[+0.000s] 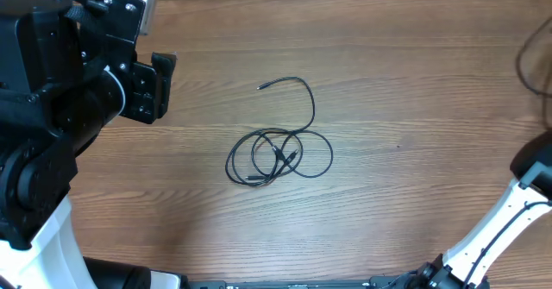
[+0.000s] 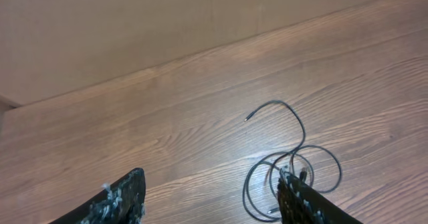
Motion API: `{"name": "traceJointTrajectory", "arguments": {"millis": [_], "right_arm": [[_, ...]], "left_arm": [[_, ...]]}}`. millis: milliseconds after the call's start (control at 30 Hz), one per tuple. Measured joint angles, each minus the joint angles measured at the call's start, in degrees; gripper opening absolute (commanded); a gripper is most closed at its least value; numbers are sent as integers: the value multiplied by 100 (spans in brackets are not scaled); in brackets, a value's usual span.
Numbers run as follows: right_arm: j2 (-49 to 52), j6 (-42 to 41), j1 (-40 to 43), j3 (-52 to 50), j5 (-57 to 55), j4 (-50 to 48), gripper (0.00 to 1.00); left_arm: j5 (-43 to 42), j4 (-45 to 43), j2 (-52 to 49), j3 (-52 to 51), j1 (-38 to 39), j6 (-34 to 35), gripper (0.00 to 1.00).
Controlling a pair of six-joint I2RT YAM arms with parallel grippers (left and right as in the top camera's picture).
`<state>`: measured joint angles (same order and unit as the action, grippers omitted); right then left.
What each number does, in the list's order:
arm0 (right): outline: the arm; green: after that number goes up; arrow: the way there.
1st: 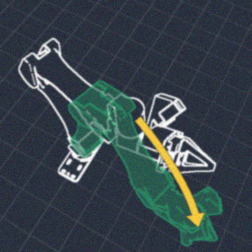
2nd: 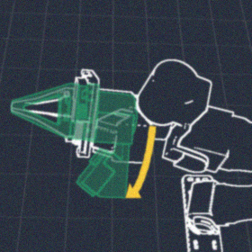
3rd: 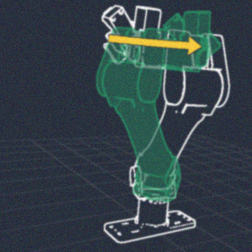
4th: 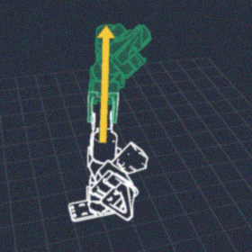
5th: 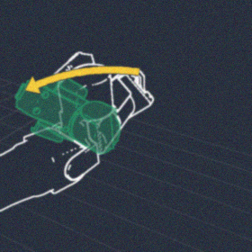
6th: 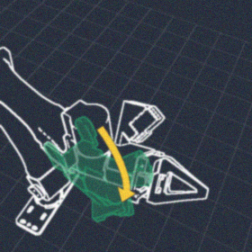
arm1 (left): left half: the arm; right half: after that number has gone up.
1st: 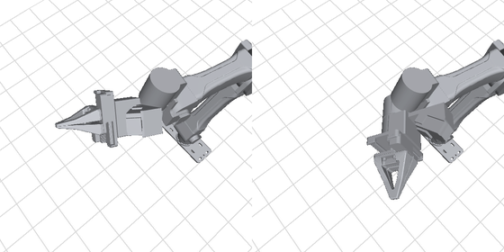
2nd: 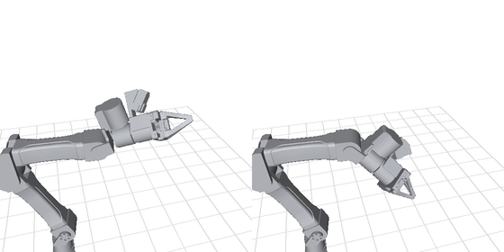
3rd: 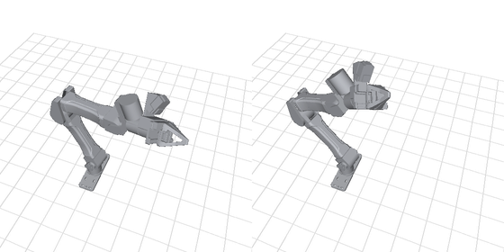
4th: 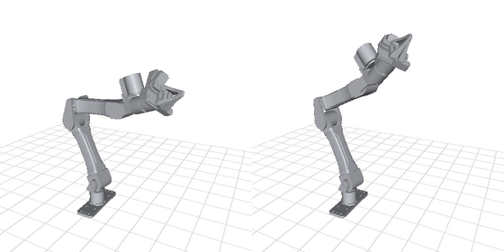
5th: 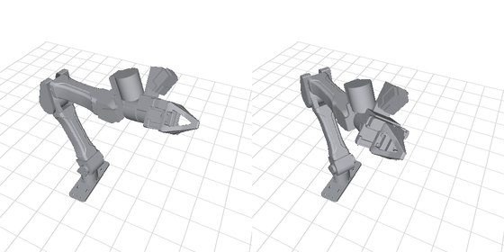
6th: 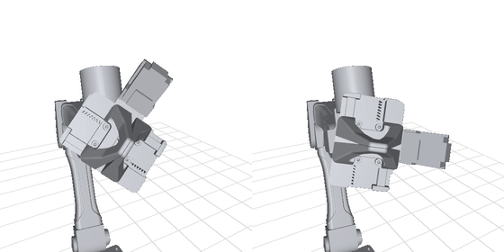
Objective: Untangle cables
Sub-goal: 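Place the cable at the upper right of the table and release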
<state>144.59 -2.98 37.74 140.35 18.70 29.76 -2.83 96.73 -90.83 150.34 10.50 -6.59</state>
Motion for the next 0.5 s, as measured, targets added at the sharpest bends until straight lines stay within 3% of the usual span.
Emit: {"name": "traceJointTrajectory", "arguments": {"millis": [200, 500], "right_arm": [[210, -151, -2, 94, 133, -448, 4], [52, -881, -28, 1399, 748, -2055, 4]], "left_arm": [[-264, 0, 0, -2, 0, -2, 60], [-387, 0, 0, -9, 0, 4, 59]]}}
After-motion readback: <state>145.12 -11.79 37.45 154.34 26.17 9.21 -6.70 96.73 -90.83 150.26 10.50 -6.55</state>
